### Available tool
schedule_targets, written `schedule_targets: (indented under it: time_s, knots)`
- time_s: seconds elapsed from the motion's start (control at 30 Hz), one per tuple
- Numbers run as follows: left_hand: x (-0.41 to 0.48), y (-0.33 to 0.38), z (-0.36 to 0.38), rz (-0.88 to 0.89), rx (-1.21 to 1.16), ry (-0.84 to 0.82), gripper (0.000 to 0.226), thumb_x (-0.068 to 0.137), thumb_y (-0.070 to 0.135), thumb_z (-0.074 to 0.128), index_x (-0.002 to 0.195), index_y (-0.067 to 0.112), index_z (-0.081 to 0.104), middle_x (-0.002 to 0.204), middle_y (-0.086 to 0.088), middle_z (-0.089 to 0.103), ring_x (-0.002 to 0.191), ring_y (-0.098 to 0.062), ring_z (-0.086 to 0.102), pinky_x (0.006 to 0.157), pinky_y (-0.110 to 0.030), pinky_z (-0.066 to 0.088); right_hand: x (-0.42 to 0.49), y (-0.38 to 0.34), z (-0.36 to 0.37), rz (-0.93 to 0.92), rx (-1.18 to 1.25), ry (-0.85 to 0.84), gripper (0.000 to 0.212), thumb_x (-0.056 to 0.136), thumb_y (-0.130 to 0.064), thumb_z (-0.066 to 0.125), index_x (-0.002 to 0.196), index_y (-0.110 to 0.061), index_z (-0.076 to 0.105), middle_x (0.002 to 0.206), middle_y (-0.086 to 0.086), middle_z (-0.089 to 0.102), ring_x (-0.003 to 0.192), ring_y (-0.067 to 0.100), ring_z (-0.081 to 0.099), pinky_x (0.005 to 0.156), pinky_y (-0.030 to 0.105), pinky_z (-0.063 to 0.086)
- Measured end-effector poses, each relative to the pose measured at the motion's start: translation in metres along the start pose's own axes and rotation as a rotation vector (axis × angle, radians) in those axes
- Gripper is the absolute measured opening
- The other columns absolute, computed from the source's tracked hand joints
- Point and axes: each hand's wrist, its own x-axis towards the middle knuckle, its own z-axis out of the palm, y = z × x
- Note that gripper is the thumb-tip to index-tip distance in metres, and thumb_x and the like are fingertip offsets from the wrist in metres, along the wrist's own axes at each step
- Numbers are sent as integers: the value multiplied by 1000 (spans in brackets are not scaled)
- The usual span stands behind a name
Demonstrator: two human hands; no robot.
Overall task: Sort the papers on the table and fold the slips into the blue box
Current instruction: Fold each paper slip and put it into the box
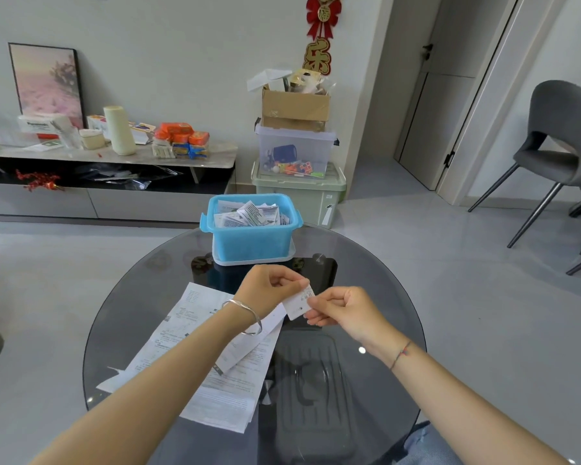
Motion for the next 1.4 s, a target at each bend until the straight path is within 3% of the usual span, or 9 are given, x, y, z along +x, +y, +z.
schedule_targets:
  time_s: [0.13, 0.3, 0.57, 0.73, 0.87, 1.0, 1.2, 1.3, 1.4]
  knots:
    - [13, 8, -22, -35, -12, -9, 3, 83, 27, 71, 83, 24, 72, 81, 1, 73, 70, 1, 64, 65, -10, 49, 21, -23, 4, -24, -116, -18, 15, 85, -14, 70, 73, -6, 67, 64, 6, 71, 58, 15, 68, 58, 19, 53]
    - [34, 16, -40, -193, -249, 83, 10, 86, 25, 68, 83, 16, 69, 90, -1, 71, 86, -11, 67, 76, -19, 56, 51, -48, 10, -89, -99, 58, 12, 86, -17, 69, 75, -14, 68, 63, -3, 68, 61, 6, 62, 61, 15, 52]
    - [69, 16, -42, -231, -530, 377, 7, 89, 23, 65, 84, 19, 65, 87, 8, 65, 84, -8, 62, 77, -21, 53, 102, -63, 32, -72, 37, 103, 6, 86, -12, 69, 88, -6, 68, 86, 3, 70, 73, 10, 67, 65, 17, 56]
    - [92, 1, -66, -32, -33, 427, 19, 96, 28, 53, 102, 16, 66, 102, 0, 70, 88, -6, 60, 70, -8, 45, 140, -78, 15, -161, -100, 176, 10, 91, -10, 62, 100, -7, 66, 95, 8, 70, 66, 7, 67, 58, 14, 52]
    - [104, -20, -90, 68, 455, 350, 36, 100, 27, 43, 135, 18, 50, 134, 0, 54, 123, -16, 48, 99, -24, 37, 177, -94, -5, -233, -402, 238, 10, 91, -10, 62, 100, -9, 58, 86, 3, 68, 57, 4, 62, 48, 11, 46]
    - [111, -41, -97, 111, 792, 174, 45, 102, 33, 35, 145, 23, 36, 150, 4, 39, 141, -16, 28, 116, -31, 15, 211, -94, -7, -222, -575, 165, 2, 87, -7, 66, 88, -8, 67, 84, 13, 70, 56, 9, 60, 54, 13, 48]
    - [113, -58, -92, 65, 859, 172, 45, 103, 37, 25, 147, 29, 30, 154, 9, 30, 145, -13, 16, 119, -31, 2, 233, -77, 10, -186, -811, 31, 12, 82, -13, 73, 93, -9, 76, 95, 5, 73, 80, 15, 64, 75, 25, 52]
    - [114, -59, -92, 77, 872, 175, 45, 103, 37, 25, 148, 30, 28, 155, 10, 28, 145, -12, 15, 118, -30, 0, 234, -70, 15, -219, -927, 34, 11, 83, -20, 72, 92, -17, 77, 99, -4, 72, 81, 6, 56, 73, 22, 42]
    - [114, -56, -94, 105, 767, 201, 45, 102, 35, 34, 147, 30, 29, 154, 9, 29, 144, -12, 18, 118, -29, 3, 229, -68, 13, -286, -815, 123, 12, 84, -20, 71, 95, -16, 76, 95, -8, 69, 73, 3, 51, 71, 17, 40]
